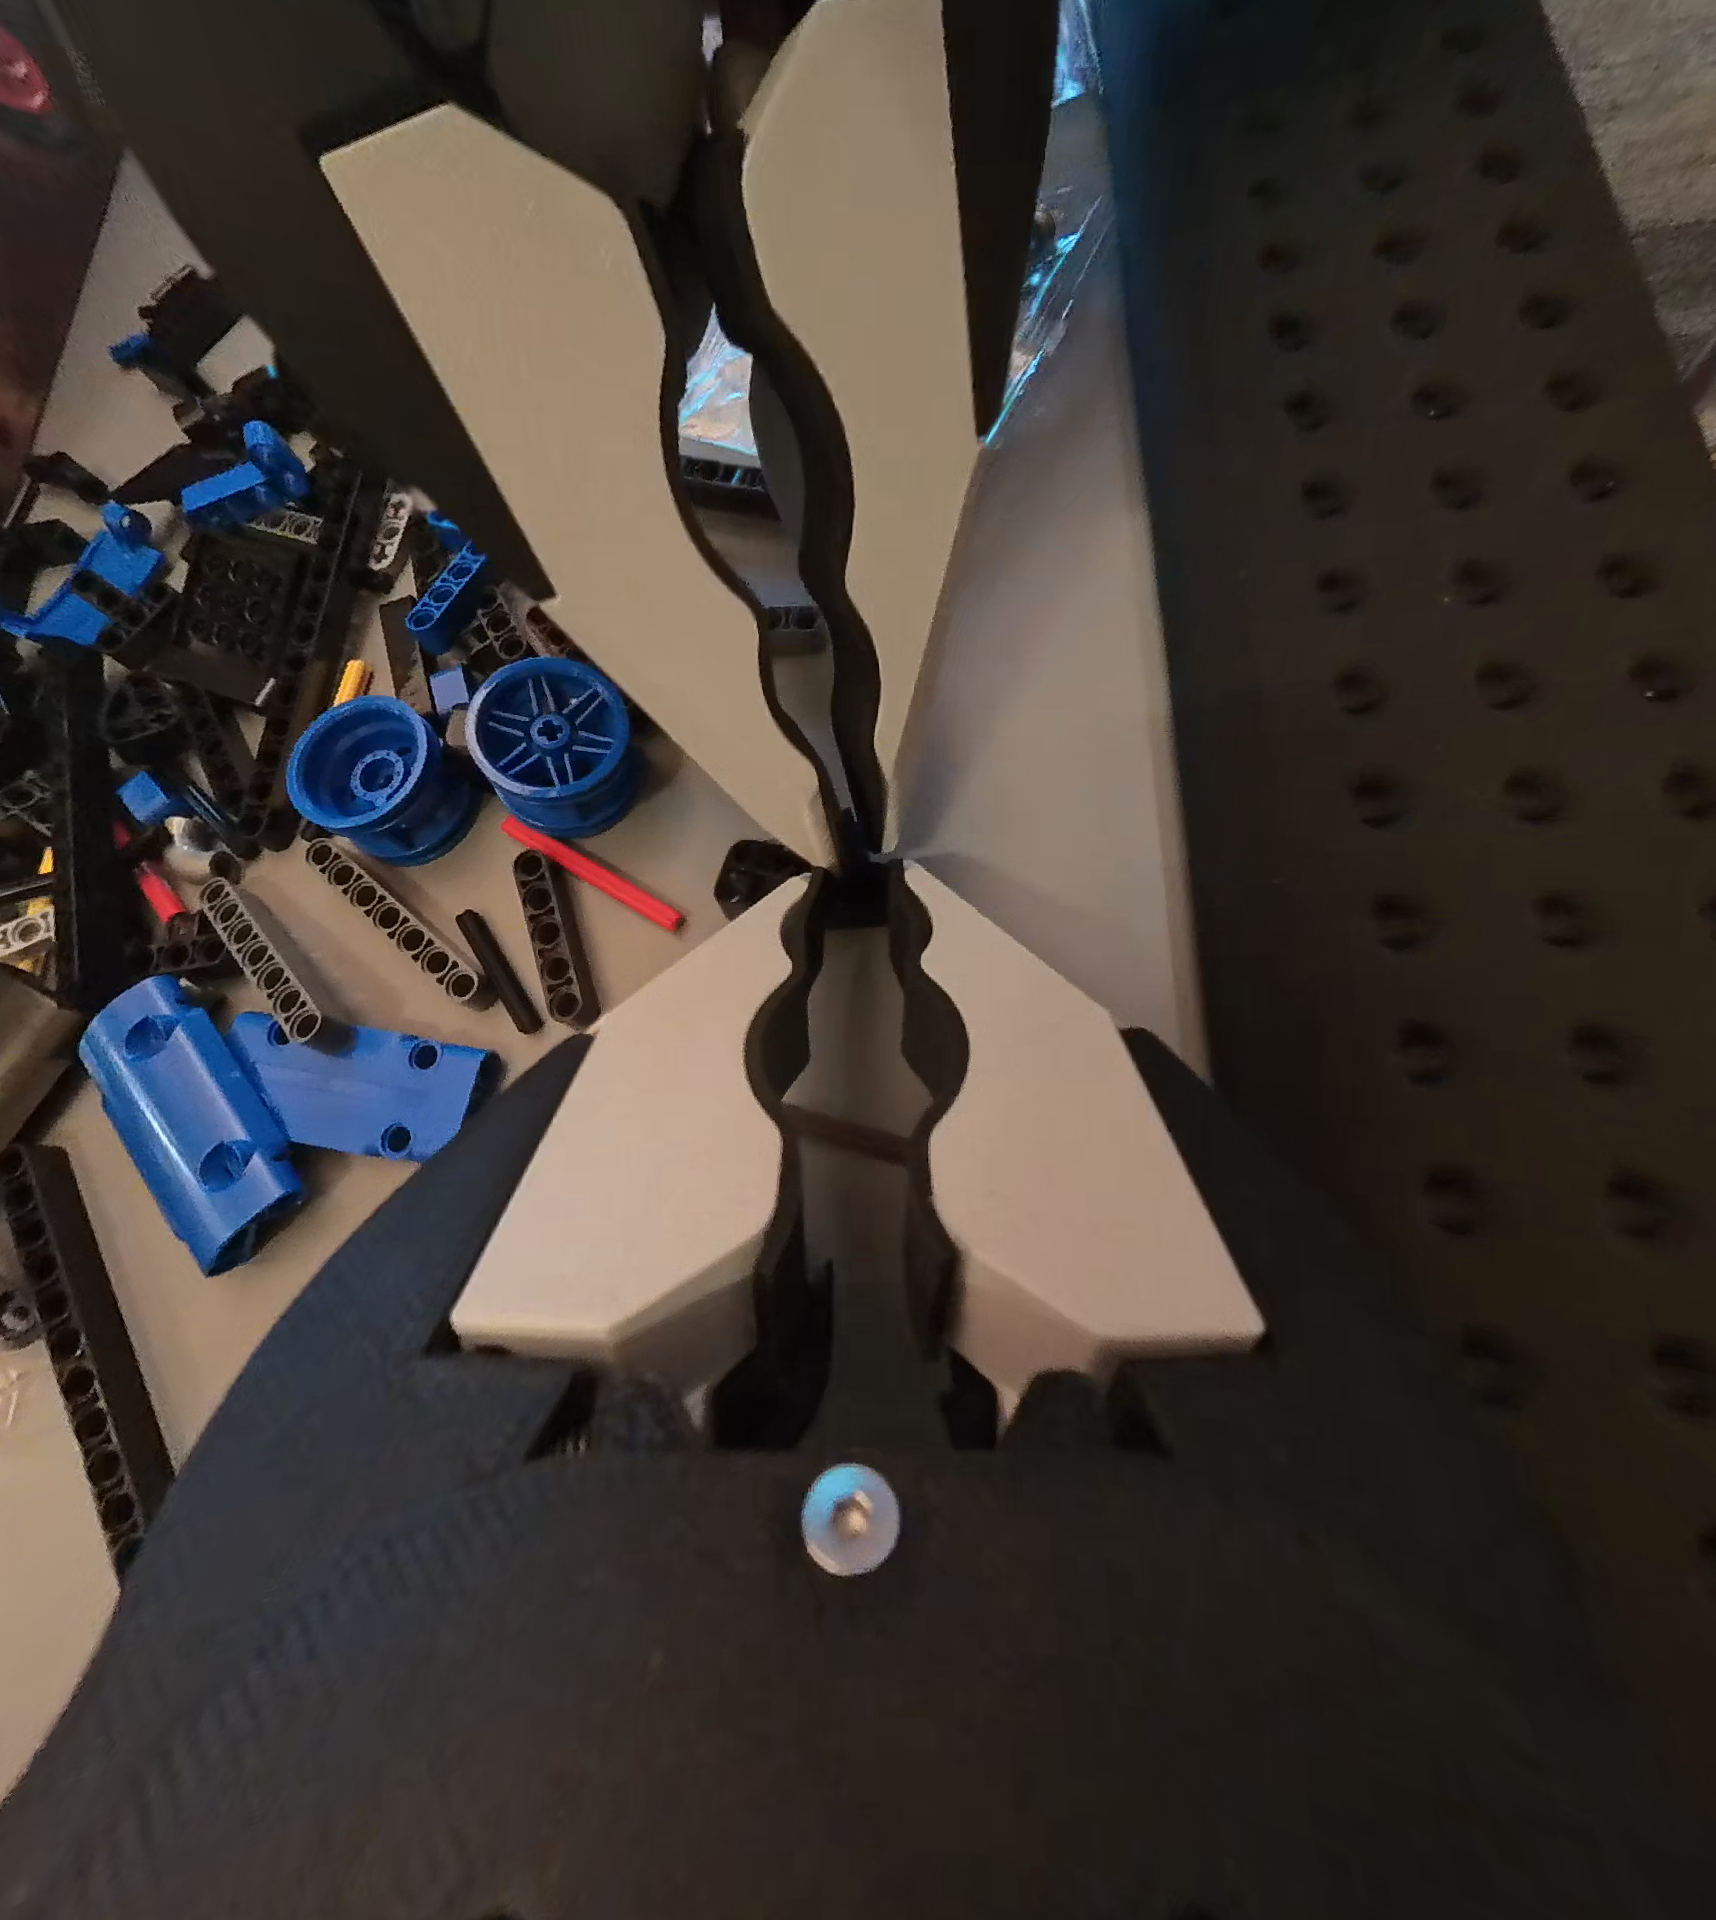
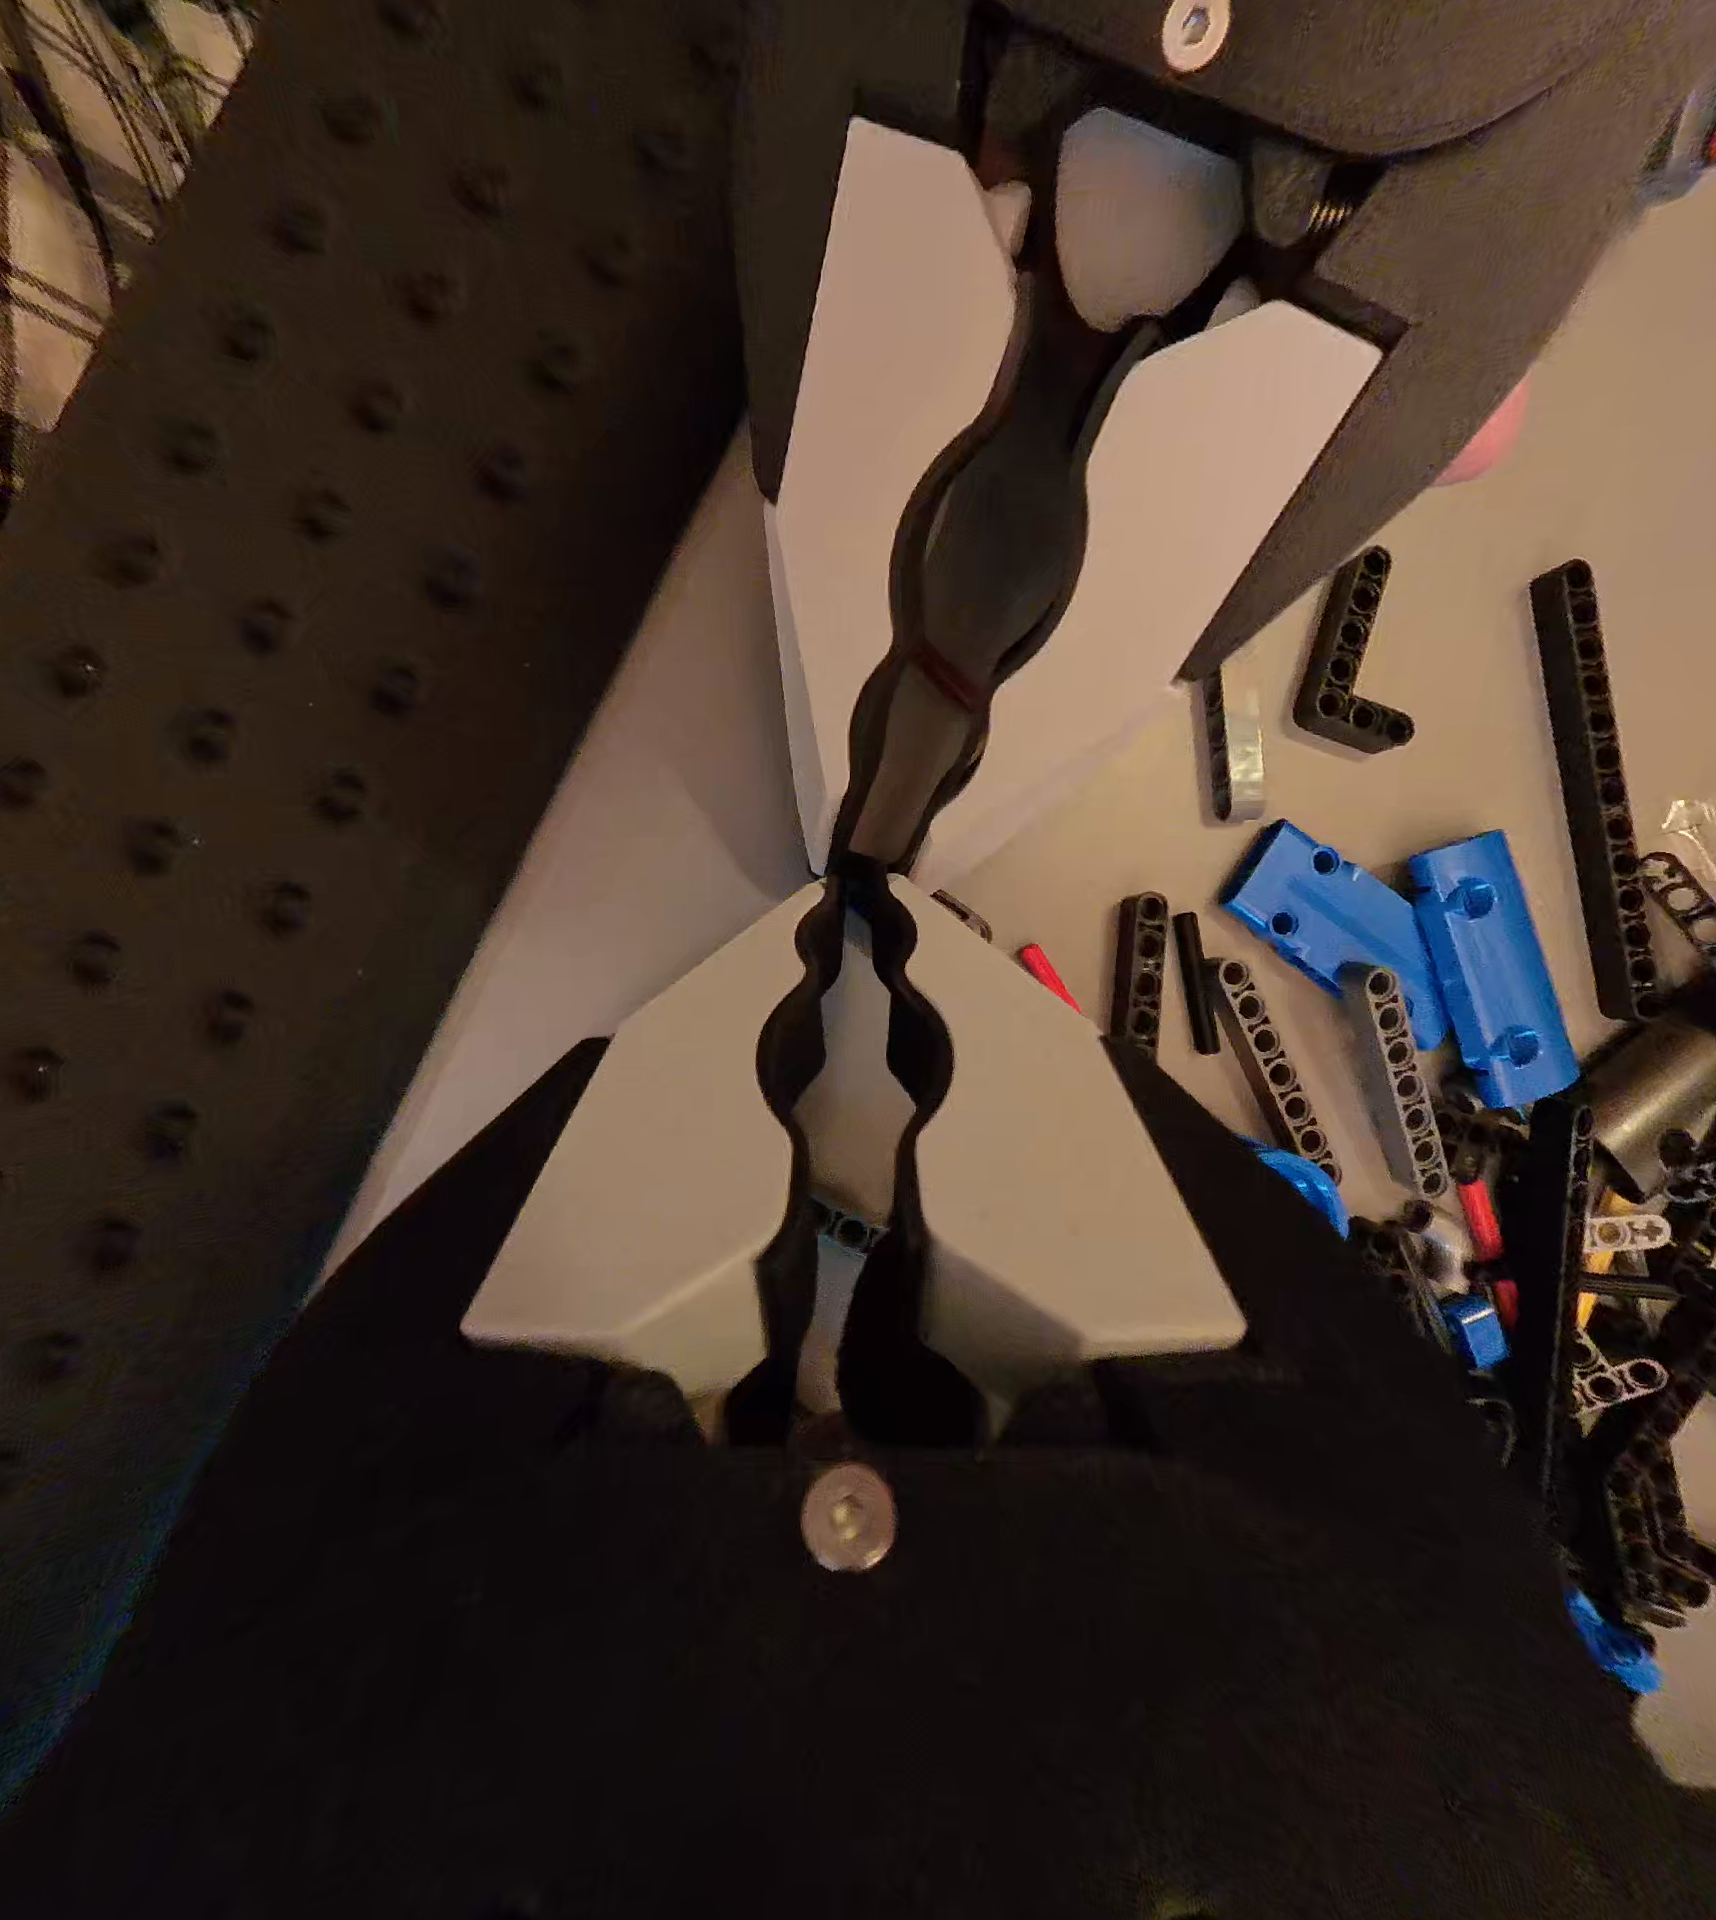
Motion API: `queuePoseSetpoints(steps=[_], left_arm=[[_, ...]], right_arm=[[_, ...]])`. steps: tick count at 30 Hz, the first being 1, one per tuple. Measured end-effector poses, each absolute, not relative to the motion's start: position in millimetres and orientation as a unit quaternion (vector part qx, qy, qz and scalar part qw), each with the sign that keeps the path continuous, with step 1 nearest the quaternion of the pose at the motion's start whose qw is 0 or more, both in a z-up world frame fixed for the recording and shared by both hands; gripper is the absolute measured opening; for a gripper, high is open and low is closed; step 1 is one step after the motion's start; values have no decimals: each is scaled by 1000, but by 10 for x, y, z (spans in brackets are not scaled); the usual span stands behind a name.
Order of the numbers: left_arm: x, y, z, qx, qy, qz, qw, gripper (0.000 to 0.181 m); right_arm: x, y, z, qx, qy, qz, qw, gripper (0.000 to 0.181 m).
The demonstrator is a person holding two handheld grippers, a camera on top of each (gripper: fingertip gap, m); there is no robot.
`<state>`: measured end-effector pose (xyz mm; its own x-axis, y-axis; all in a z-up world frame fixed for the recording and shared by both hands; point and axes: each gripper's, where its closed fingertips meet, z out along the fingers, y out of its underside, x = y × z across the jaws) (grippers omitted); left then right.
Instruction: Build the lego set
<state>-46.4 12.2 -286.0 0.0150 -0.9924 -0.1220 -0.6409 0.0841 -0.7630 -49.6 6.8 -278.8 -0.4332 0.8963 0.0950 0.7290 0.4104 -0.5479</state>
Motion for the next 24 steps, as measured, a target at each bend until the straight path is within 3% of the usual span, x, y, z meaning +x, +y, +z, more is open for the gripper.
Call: queuePoseSetpoints(steps=[3,4,8,15,19,24], left_arm=[[-463,100,-2841,-627,645,-272,341,10],[-453,105,-2824,-627,642,-274,346,33],[-445,53,-2869,-623,654,-276,329,37],[-396,130,-2929,-634,654,-245,333,64],[-363,117,-2929,-629,657,-248,332,44],[-339,55,-2929,-624,662,-265,319,43]], right_arm=[[-492,47,-2774,-499,-812,232,194,3],[-476,46,-2793,-500,-813,227,193,3],[-427,36,-2813,-507,-810,224,192,3],[-464,4,-2703,-500,-797,253,225,3],[-501,-44,-2540,-489,-785,283,256,3],[-482,-89,-2542,-482,-785,284,266,3]])
